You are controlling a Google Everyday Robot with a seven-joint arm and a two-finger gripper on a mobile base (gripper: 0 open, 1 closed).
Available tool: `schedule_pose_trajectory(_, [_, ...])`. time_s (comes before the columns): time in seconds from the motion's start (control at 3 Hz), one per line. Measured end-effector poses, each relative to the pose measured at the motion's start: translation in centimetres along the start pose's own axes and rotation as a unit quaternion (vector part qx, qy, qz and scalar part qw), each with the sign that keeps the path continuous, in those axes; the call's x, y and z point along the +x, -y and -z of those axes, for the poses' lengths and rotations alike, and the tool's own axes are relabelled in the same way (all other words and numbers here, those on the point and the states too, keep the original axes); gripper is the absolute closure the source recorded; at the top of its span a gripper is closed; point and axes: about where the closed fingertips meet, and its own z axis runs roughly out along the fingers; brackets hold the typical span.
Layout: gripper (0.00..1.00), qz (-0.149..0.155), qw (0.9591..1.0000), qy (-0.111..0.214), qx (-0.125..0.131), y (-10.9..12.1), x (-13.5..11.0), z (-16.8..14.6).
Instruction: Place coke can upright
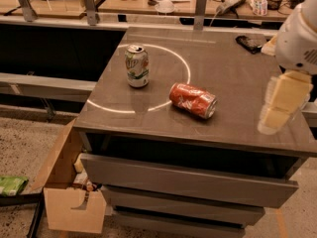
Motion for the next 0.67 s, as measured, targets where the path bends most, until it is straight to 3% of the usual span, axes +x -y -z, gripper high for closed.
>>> schedule_pose_trajectory(0.33, [0.0, -0.041, 0.9991, -0.009, 0.009, 0.73, -0.76, -0.38])
schedule_pose_trajectory(0.67, [0.0, -0.044, 0.999, -0.008, 0.009, 0.76, -0.87, -0.41])
